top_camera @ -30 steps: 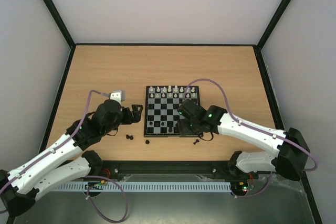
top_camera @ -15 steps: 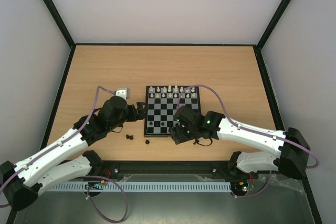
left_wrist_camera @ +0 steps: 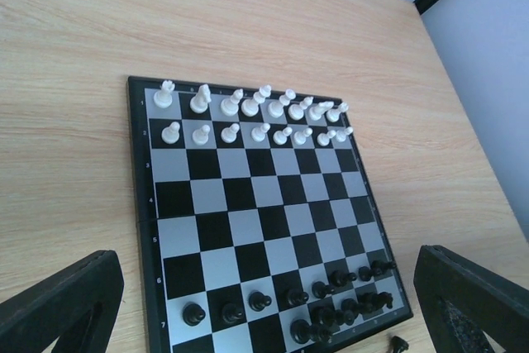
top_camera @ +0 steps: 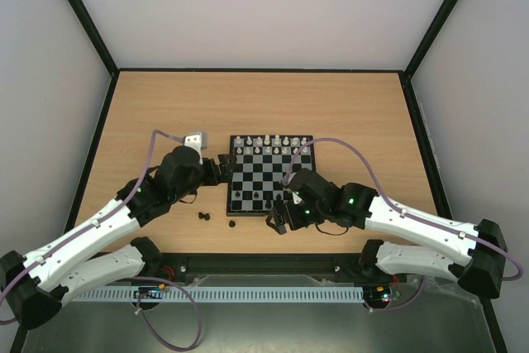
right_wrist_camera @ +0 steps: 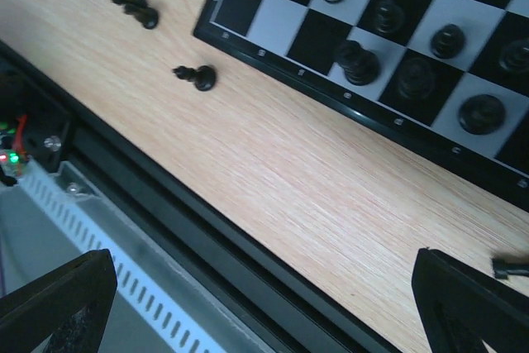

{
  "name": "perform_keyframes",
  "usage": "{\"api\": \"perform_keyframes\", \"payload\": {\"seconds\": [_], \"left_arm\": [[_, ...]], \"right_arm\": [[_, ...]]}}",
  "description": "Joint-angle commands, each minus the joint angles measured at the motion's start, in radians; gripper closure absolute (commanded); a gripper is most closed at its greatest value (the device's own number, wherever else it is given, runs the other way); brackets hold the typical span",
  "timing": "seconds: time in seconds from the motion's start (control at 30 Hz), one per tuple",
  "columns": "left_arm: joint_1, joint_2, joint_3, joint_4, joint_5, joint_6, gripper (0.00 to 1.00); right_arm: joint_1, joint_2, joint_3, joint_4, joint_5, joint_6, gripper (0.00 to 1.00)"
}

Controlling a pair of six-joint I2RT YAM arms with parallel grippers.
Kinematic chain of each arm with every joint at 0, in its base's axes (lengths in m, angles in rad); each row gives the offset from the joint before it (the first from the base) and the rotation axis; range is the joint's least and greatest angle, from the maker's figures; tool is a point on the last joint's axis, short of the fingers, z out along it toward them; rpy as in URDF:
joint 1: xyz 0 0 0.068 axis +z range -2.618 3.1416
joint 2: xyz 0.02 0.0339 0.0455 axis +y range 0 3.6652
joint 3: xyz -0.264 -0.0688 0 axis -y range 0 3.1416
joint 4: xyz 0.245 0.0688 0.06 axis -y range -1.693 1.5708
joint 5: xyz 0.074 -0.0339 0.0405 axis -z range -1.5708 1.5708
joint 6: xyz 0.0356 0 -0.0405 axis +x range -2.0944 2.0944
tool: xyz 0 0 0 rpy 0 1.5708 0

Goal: Set up the chess pieces on the board
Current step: Pick up the chess piece at the center of the board.

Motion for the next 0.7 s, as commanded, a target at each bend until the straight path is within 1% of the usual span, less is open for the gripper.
{"api": "perform_keyframes", "payload": {"seconds": [0.0,0.1,0.2,0.33,0.43,0.53,0.6,0.67], "left_arm": [[0.003,-0.06,-0.009,0.022,-0.009,0.013,0.01],[0.003,-0.111,-0.048,0.039,0.034,0.011,0.01],[0.001,-0.174,-0.076,0.025,0.07,0.004,0.01],[0.0,-0.24,-0.079,-0.034,0.051,-0.009,0.0],[0.0,-0.289,-0.104,-0.039,0.051,-0.023,0.0],[0.0,-0.297,-0.115,-0.059,0.064,-0.048,0.01],[0.0,-0.293,-0.118,-0.09,0.06,-0.071,0.01],[0.0,-0.295,-0.122,-0.1,0.086,-0.081,0.0]], "right_arm": [[0.006,0.003,0.035,0.042,-0.075,-0.029,0.01],[0.007,0.044,0.05,0.05,-0.06,-0.048,0.01],[0.007,0.073,0.055,0.095,-0.063,-0.055,0.01],[0.01,0.146,0.095,0.143,-0.073,-0.062,0.01],[0.016,0.178,0.108,0.156,-0.05,-0.059,0.01],[0.018,0.179,0.099,0.167,-0.038,-0.057,0.01],[0.017,0.179,0.1,0.16,-0.013,-0.06,0.01],[0.017,0.173,0.1,0.149,0.019,-0.065,0.01]]}}
